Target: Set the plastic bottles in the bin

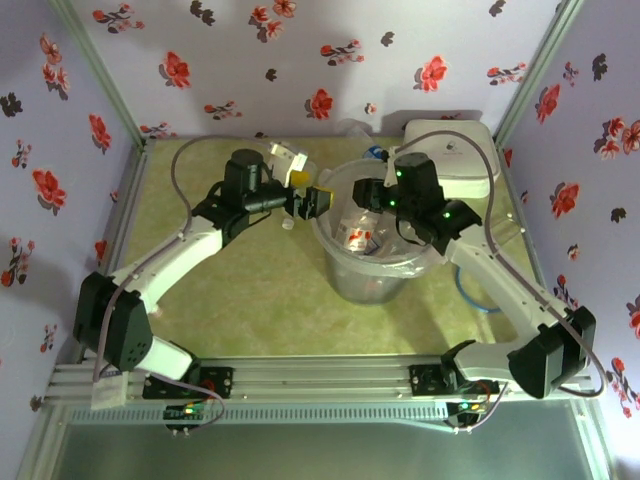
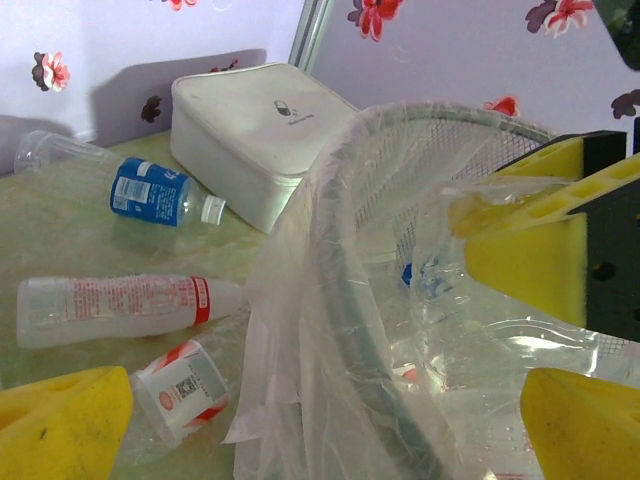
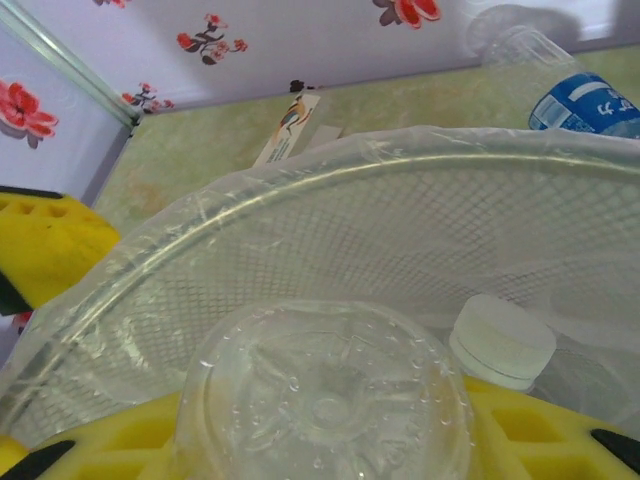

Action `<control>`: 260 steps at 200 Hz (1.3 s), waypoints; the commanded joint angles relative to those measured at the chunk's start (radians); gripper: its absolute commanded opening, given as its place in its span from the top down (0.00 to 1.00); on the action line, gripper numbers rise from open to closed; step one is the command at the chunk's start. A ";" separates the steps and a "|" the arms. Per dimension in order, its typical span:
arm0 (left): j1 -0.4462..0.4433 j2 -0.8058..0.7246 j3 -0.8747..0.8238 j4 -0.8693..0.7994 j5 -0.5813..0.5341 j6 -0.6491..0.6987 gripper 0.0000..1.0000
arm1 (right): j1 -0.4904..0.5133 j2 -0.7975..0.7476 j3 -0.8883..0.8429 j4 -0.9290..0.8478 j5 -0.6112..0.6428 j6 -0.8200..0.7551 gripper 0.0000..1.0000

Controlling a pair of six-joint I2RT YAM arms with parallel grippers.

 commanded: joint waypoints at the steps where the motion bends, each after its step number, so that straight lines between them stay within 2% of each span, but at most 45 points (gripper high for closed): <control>1: -0.011 0.019 -0.040 -0.039 -0.007 0.012 0.00 | 0.015 0.008 -0.055 -0.049 0.055 0.046 0.54; 30: -0.011 0.010 -0.048 -0.040 -0.015 0.014 0.00 | 0.016 -0.024 -0.028 -0.084 0.059 0.015 0.41; 61: -0.011 0.002 -0.051 -0.039 -0.025 0.017 0.00 | 0.016 -0.074 0.041 -0.149 0.116 -0.041 0.39; 77: -0.010 0.001 -0.055 -0.040 -0.029 0.018 0.00 | 0.015 -0.093 0.067 -0.174 0.134 -0.064 0.27; 99: -0.010 0.003 -0.058 -0.041 -0.030 0.021 0.00 | 0.014 -0.103 0.096 -0.200 0.100 -0.102 0.18; 131: -0.010 0.002 -0.045 -0.064 -0.032 0.035 0.00 | 0.003 -0.108 0.184 -0.250 0.117 -0.168 0.15; 148: -0.011 0.001 -0.044 -0.065 -0.034 0.037 0.00 | -0.024 -0.101 0.215 -0.257 0.144 -0.194 0.17; 160: -0.010 0.001 -0.044 -0.064 -0.035 0.035 0.00 | -0.053 -0.082 0.240 -0.266 0.154 -0.198 0.22; 199: -0.011 -0.001 -0.045 -0.074 -0.035 0.039 0.00 | -0.088 0.010 0.315 -0.230 0.116 -0.232 0.48; 238: -0.011 0.000 -0.046 -0.073 -0.037 0.036 0.00 | -0.092 0.128 0.383 -0.233 0.084 -0.256 0.56; 260: -0.010 -0.002 -0.045 -0.080 -0.040 0.039 0.00 | -0.088 0.158 0.404 -0.286 -0.020 -0.212 0.61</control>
